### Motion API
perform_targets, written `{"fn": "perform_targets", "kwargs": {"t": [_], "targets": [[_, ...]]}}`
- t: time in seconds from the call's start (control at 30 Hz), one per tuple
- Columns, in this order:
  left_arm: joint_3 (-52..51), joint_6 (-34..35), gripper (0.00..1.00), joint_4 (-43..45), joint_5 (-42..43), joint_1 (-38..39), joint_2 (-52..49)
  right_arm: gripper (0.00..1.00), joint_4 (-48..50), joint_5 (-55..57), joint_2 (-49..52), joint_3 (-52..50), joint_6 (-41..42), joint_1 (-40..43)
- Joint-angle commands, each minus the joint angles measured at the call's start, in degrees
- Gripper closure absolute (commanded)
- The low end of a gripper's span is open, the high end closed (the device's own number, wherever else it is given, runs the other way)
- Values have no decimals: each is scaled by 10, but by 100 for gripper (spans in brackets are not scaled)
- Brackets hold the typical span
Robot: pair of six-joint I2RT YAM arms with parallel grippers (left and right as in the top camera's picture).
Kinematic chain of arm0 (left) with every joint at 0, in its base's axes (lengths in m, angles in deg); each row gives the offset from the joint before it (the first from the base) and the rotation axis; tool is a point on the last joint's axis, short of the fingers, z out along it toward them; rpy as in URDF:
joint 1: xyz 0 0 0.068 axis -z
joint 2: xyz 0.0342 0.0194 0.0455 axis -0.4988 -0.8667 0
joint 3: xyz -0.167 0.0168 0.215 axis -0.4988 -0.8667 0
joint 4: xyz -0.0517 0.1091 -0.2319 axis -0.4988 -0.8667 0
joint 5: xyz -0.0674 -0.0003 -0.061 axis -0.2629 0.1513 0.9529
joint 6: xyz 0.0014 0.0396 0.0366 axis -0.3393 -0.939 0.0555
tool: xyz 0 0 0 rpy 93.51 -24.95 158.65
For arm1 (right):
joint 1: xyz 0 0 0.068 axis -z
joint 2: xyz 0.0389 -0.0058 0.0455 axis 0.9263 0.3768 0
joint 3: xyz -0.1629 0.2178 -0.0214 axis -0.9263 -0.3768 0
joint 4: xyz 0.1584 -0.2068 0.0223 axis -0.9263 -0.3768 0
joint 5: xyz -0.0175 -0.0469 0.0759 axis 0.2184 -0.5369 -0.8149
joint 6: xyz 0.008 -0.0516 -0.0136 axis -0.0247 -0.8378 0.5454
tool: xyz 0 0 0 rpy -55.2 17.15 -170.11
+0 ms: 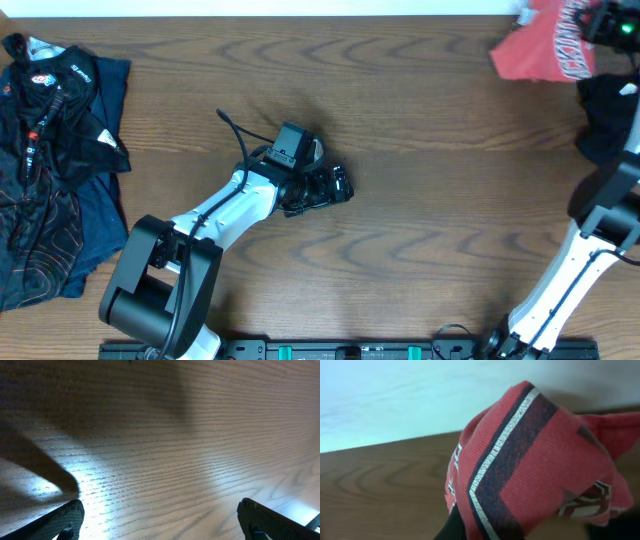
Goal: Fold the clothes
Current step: 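Carry the lifted red shirt to the back right corner with the right gripper, then lower the red shirt at the right table edge and open the right gripper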
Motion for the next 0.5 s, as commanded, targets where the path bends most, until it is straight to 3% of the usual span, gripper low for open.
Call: {"fn": "perform_targets", "kwargs": {"t": [0.0, 0.3, 0.47], "targets": [[0, 5, 1, 1, 8, 2, -1, 99, -13, -10, 20, 14, -3, 27], [0, 5, 1, 2, 18, 2, -1, 99, -65, -18, 26, 14, -28, 108], [0, 5, 1, 3, 27, 2, -1, 99, -69, -89, 26, 14, -53, 139]]}}
